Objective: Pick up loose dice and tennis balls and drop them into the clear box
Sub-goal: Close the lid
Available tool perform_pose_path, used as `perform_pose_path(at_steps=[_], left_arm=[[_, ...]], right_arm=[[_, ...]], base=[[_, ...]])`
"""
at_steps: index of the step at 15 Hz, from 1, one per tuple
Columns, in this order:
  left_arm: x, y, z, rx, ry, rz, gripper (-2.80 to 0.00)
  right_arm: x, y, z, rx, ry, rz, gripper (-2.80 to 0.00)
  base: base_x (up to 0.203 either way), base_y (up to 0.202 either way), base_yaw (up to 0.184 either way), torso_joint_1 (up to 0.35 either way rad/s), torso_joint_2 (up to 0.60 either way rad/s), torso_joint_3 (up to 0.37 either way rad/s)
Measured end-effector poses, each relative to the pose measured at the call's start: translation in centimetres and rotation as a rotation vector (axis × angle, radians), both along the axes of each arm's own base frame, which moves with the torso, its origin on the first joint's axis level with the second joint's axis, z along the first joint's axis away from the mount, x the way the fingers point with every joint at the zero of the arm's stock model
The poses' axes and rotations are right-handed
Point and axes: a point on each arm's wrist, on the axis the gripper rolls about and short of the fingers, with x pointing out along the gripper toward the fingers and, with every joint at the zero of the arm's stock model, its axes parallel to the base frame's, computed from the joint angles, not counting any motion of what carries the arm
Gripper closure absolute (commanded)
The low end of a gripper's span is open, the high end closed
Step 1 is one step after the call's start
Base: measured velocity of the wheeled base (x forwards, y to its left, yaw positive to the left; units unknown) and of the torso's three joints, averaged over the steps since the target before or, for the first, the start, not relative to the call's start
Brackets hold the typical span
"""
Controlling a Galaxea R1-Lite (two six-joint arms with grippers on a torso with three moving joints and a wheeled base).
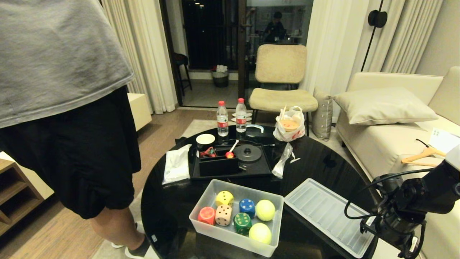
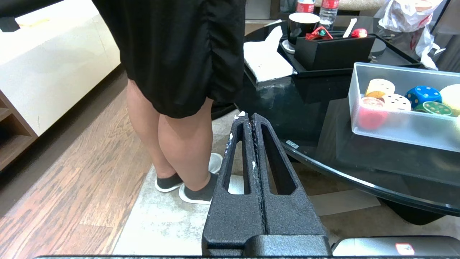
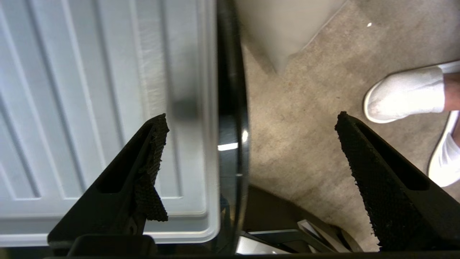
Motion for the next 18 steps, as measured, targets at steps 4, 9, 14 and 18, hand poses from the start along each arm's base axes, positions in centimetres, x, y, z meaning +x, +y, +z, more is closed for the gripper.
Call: perform_pose_path(at_steps=[4,9,14,18], left_arm=[[0.0,0.0,0.0,-0.001,0.000,0.000,0.00],[0.0,0.0,0.0,0.000,0.000,0.001,0.00],[0.0,0.0,0.0,-0.001,0.000,0.000,0.00],[0.0,0.0,0.0,0.000,0.000,0.001,0.00]], right_arm=[[-0.1,-0.4,-0.7,0.005,0.020,-0.008,-2.80],[0.1,-0.5,-1.6,0.007,0.025,-0.010,-2.80],[-0.6,-0.7,-1.3,0.007,0.037,-0.011,-2.80],[-0.9,-1.0,-1.4,0.008,0.044,-0.020,-2.80]], base=[[0.000,0.000,0.000,0.000,0.00,0.000],[0.000,0.000,0.000,0.000,0.00,0.000],[0.000,0.000,0.000,0.000,0.00,0.000],[0.000,0.000,0.000,0.000,0.00,0.000]])
